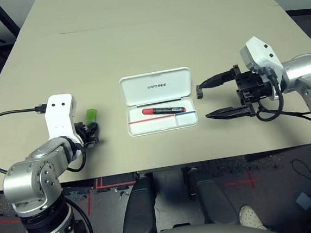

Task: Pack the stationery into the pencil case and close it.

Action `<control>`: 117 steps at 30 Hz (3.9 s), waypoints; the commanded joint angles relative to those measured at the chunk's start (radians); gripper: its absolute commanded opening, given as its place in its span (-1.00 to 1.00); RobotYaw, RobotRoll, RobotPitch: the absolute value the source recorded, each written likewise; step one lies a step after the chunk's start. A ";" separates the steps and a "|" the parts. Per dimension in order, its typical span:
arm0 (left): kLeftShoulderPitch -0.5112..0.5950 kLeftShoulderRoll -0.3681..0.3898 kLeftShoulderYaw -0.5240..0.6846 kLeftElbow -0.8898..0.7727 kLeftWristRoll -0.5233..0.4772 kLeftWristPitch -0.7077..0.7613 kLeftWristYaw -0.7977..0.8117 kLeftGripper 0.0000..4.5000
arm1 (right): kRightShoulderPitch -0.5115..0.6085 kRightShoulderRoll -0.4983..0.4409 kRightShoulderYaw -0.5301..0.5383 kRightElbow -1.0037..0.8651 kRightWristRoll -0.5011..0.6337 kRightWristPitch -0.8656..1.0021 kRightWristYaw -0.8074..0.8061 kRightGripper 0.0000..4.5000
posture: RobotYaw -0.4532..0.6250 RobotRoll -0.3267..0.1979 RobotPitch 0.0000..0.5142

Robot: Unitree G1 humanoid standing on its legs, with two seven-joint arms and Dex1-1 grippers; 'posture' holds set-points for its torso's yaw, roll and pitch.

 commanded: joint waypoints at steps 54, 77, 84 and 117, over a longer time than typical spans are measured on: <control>-0.321 0.450 -0.855 0.267 0.139 -0.993 -0.947 -0.52 | 0.009 -0.043 0.027 -0.027 -0.029 0.021 -0.007 1.00 | -0.10 0.25 0.05; -0.342 0.398 -0.843 0.289 0.218 -0.955 -0.972 -0.04 | 0.027 -0.047 0.032 -0.058 -0.021 0.036 -0.030 1.00 | -0.11 0.25 0.08; -0.352 0.406 -0.792 0.244 0.196 -0.898 -0.958 0.99 | 0.028 -0.044 0.038 -0.055 -0.023 0.034 -0.029 1.00 | -0.09 0.25 0.06; -0.208 0.552 -0.536 0.077 -0.003 -0.885 -0.944 0.99 | 0.054 0.227 -0.151 -0.177 -0.136 0.601 -0.865 1.00 | -0.09 0.25 0.04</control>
